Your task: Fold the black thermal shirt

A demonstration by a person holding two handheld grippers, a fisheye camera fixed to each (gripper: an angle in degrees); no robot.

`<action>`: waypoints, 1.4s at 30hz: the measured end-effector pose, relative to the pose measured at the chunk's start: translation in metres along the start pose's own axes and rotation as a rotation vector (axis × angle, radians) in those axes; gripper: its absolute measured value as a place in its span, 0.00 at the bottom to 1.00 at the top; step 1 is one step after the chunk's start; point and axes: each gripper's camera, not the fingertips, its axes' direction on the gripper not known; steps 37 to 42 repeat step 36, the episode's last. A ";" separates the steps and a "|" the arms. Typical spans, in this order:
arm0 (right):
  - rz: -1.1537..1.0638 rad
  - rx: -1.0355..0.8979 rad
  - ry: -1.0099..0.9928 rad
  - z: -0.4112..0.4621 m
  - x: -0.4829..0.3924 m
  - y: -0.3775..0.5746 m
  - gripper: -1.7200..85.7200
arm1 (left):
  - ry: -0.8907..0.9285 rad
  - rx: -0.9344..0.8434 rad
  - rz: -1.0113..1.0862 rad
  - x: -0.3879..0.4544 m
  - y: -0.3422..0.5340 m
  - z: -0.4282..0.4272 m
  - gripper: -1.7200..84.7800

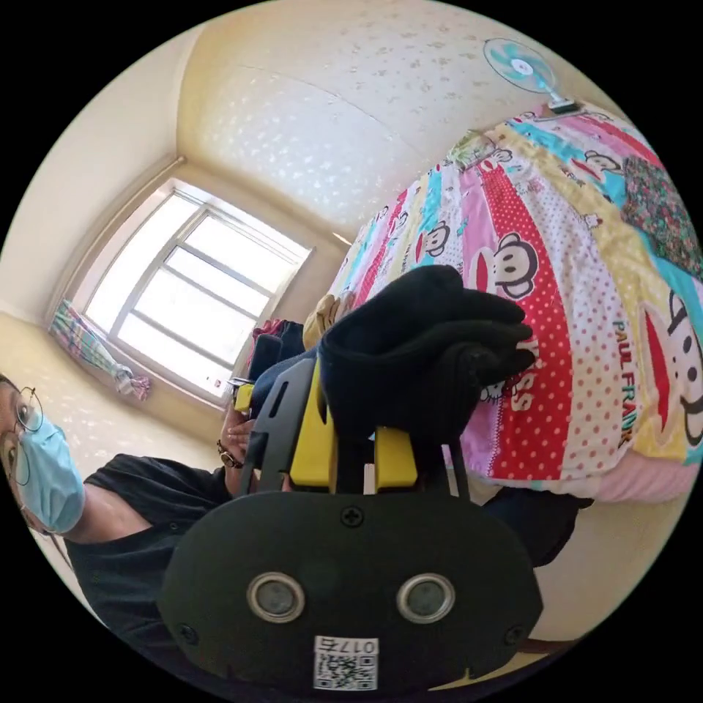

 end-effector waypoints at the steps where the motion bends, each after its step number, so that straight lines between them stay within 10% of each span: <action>1: -0.009 0.006 0.020 -0.009 -0.004 -0.009 0.09 | -0.009 -0.014 0.039 0.014 -0.023 0.009 0.11; 12: -0.281 0.519 0.435 -0.254 -0.053 0.000 0.09 | -0.097 -0.198 0.442 0.105 -0.167 0.202 0.11; 19: 0.605 0.509 0.289 -0.282 0.200 0.113 0.12 | -0.506 -0.359 -0.022 -0.110 -0.139 0.332 0.06; 26: 0.628 0.494 0.310 -0.241 0.181 0.204 0.05 | -0.580 -0.294 -0.175 -0.169 -0.039 0.231 0.01; 34: 0.308 0.017 0.320 -0.156 0.091 0.066 0.03 | -1.164 -0.018 -0.269 -0.094 0.044 0.073 0.01; 42: 0.198 -0.184 0.271 -0.107 0.062 0.017 0.03 | -1.195 0.049 -0.312 -0.086 0.067 0.044 0.01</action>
